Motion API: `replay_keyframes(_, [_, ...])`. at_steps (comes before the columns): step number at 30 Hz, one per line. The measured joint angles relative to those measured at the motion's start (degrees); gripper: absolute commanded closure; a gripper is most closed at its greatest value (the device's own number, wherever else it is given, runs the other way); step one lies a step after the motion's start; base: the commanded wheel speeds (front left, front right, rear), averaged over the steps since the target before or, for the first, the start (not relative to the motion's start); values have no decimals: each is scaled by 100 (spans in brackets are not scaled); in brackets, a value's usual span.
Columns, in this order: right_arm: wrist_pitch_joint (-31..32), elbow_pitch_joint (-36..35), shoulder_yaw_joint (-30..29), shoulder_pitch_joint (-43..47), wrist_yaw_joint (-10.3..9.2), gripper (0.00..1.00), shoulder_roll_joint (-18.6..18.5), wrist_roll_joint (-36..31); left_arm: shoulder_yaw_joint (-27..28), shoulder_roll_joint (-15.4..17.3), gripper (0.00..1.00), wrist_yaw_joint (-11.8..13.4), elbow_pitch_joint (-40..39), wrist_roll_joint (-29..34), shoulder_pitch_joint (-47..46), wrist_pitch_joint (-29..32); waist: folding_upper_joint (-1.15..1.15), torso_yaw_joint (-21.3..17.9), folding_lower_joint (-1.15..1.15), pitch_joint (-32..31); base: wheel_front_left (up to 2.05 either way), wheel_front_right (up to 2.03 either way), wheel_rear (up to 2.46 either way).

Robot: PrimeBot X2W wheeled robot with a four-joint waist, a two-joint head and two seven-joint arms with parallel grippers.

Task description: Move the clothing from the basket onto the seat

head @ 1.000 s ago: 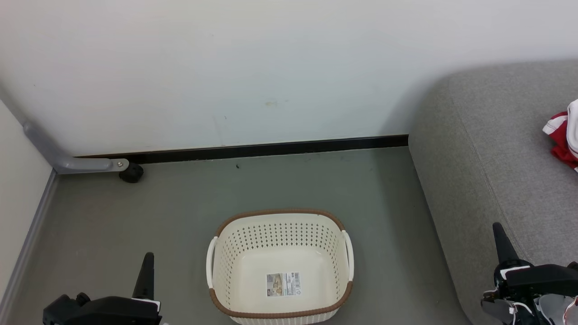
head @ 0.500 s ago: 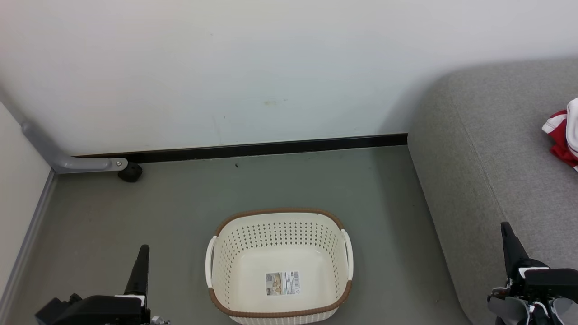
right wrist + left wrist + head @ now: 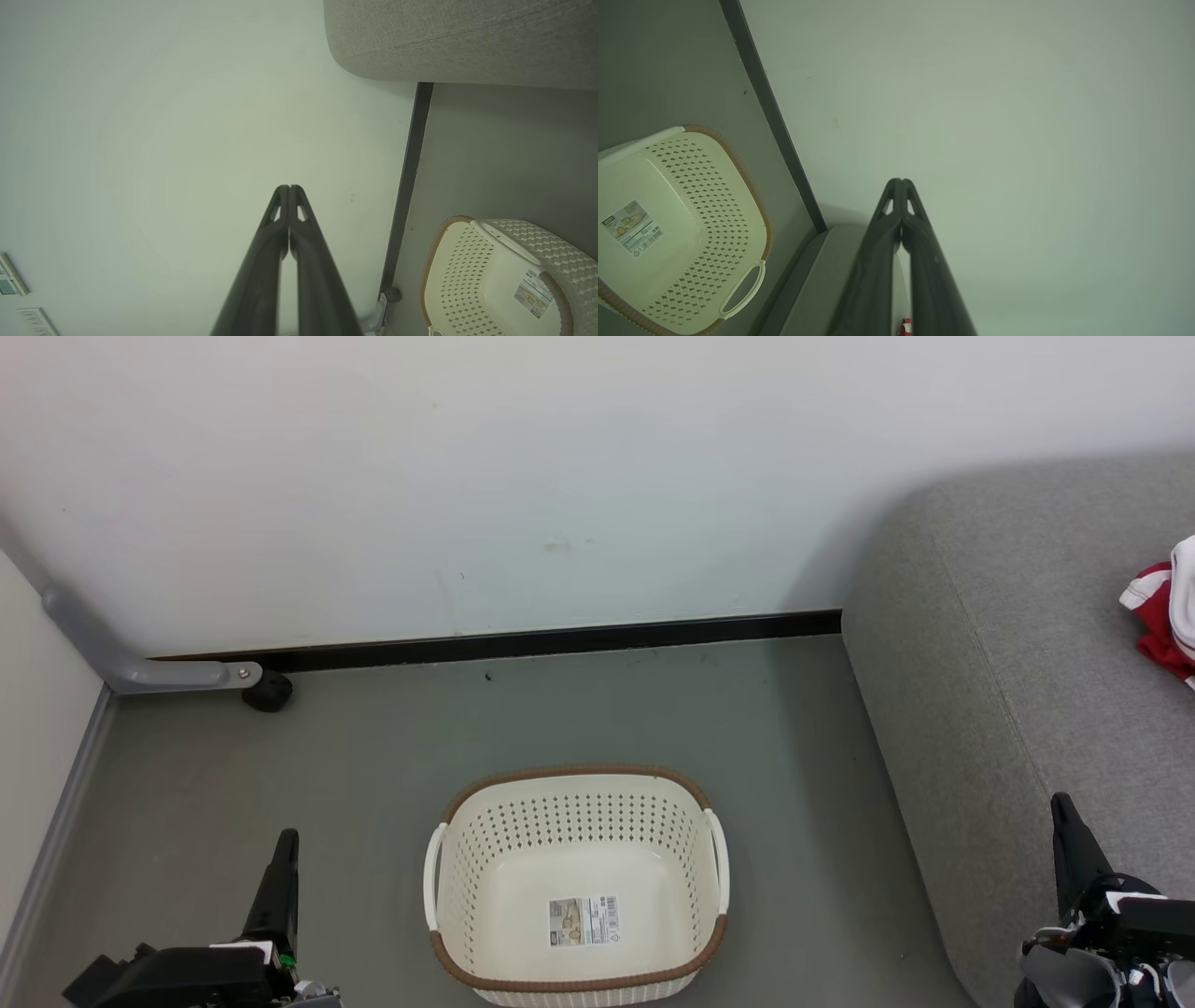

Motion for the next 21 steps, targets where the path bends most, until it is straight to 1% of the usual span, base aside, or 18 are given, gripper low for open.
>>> replay_keyframes(21, [-1,-10,-2,5,1,100,8,0,0,-9,100,1,-7,-7,0,0,0,0,0,1,0,0,0])
